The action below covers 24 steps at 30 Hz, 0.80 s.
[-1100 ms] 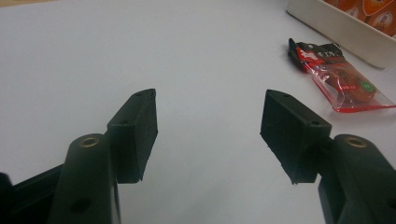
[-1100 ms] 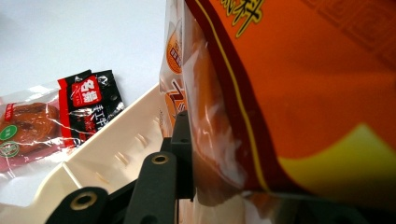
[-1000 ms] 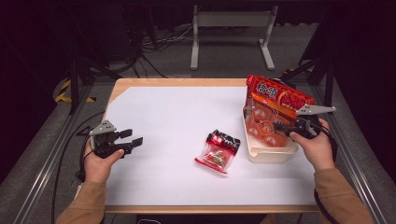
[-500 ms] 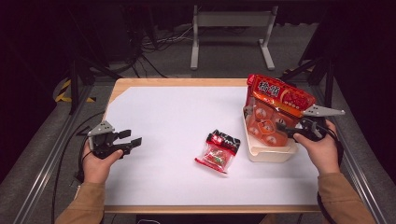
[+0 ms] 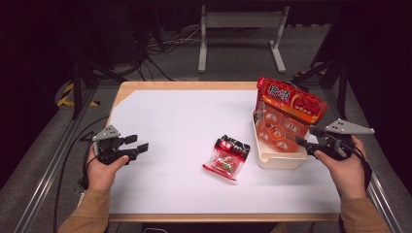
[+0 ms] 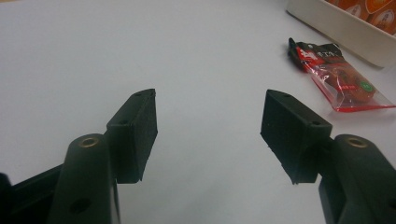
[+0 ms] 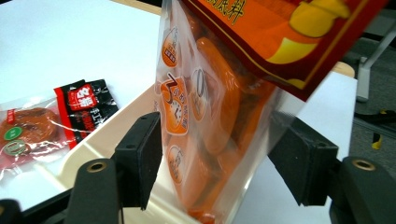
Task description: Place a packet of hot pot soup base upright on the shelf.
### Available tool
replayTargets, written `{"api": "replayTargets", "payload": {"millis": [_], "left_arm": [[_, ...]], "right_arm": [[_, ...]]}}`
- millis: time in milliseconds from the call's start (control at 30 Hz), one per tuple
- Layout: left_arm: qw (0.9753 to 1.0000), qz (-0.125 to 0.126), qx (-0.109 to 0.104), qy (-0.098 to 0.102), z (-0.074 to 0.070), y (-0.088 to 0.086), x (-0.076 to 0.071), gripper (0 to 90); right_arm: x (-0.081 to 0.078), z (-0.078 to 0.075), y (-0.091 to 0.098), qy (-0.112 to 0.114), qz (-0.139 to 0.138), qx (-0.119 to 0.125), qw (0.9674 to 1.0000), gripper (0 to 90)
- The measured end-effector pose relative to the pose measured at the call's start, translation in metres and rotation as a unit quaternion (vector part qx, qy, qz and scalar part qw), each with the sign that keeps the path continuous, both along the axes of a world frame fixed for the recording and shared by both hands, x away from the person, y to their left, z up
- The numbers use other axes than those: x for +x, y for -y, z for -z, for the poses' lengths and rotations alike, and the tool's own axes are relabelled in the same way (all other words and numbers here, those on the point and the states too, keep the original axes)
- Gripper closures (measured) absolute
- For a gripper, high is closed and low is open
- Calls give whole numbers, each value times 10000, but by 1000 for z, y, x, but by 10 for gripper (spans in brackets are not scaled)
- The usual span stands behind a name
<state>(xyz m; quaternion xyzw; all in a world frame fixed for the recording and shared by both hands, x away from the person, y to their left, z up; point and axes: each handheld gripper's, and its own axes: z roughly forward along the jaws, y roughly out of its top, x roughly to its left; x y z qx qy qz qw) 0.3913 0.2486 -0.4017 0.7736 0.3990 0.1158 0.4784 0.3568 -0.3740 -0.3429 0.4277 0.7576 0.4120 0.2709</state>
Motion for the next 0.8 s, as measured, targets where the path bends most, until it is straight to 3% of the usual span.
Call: {"api": "replayTargets", "payload": {"millis": [533,800], "left_arm": [[10000,40,-10,-11,1,-1,1,371],[10000,50,-30,-16,1,0,1,370]], "right_arm": [[-32,-12,-12,29,-45,-29,10000,357],[-38,-11,-4,40,194,80,9998,363]]}}
